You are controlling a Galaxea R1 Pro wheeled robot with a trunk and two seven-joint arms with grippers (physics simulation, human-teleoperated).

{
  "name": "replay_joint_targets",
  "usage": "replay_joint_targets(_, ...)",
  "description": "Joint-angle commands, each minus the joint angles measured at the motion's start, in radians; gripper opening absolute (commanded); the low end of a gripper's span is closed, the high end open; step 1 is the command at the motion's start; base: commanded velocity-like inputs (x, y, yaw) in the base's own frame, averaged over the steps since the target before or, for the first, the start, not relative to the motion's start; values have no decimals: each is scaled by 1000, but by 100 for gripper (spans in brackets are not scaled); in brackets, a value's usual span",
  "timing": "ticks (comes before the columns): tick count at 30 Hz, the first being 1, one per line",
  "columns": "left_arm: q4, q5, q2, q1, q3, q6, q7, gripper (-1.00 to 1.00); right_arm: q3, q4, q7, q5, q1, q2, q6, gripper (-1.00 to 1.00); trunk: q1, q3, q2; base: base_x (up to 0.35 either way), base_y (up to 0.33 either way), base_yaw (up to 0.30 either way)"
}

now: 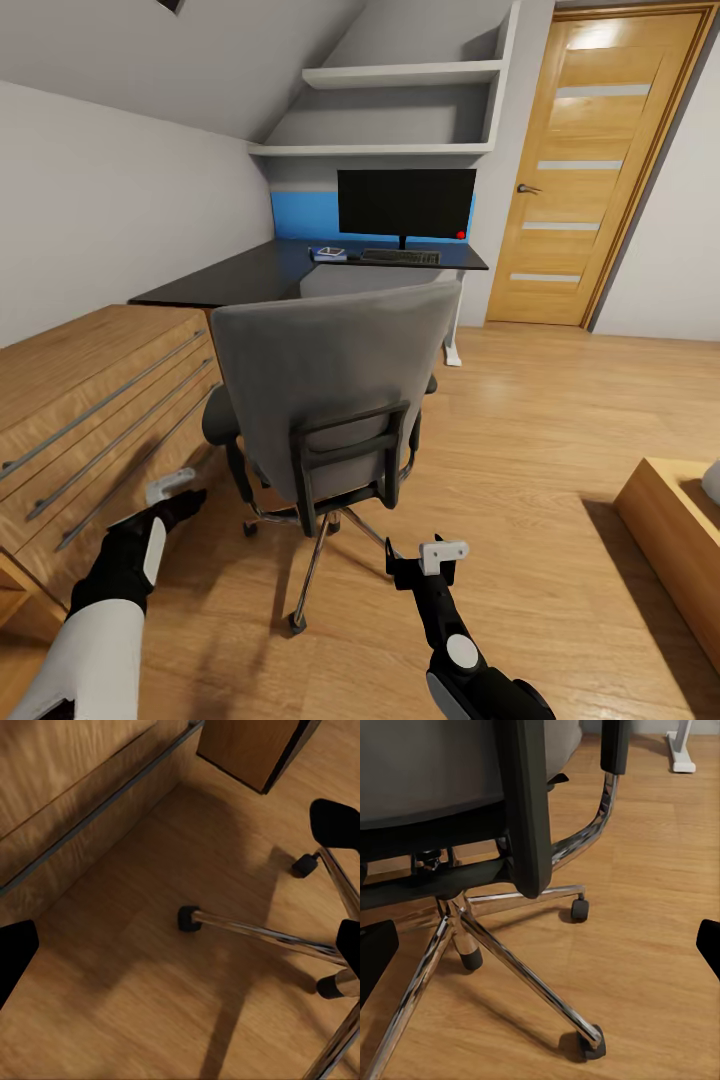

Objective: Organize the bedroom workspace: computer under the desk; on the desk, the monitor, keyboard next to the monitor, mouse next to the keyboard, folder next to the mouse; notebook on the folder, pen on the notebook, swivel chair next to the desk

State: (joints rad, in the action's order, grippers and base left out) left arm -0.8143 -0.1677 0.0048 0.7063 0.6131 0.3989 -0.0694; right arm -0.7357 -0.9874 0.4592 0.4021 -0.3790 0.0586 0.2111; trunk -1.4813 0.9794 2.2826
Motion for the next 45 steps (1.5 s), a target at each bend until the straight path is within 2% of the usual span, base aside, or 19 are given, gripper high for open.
replay_joint_targets(1,-2,-10,1,1,6,4,-7,100,-5,0,6,11,-1,1,7,100,0,1,0,38,0,0)
replay_joint_targets(9,-2,-12,1,1,8,4,-7,100,-5,0,6,11,-2,1,7,100,0,1,0,189,0,0)
replay_joint_targets(23,-2,-12,-3,1,8,3,-7,100,7,0,15,11,-1,5,7,100,0,1,0,40,0,0)
replay_joint_targets(25,-2,-12,-3,1,8,4,-7,100,27,1,25,11,-1,7,9,100,0,1,0,19,0,0)
replay_joint_targets(30,-2,-12,-3,1,8,3,-7,100,111,14,42,13,-2,13,30,100,0,1,0,59,-4,0)
replay_joint_targets(34,-1,-12,-4,1,8,3,-7,100,152,34,45,15,-2,14,54,100,0,1,0,158,-45,0)
replay_joint_targets(45,1,-12,-5,1,8,4,-8,100,218,64,45,17,-2,17,82,100,0,1,0,65,-9,0)
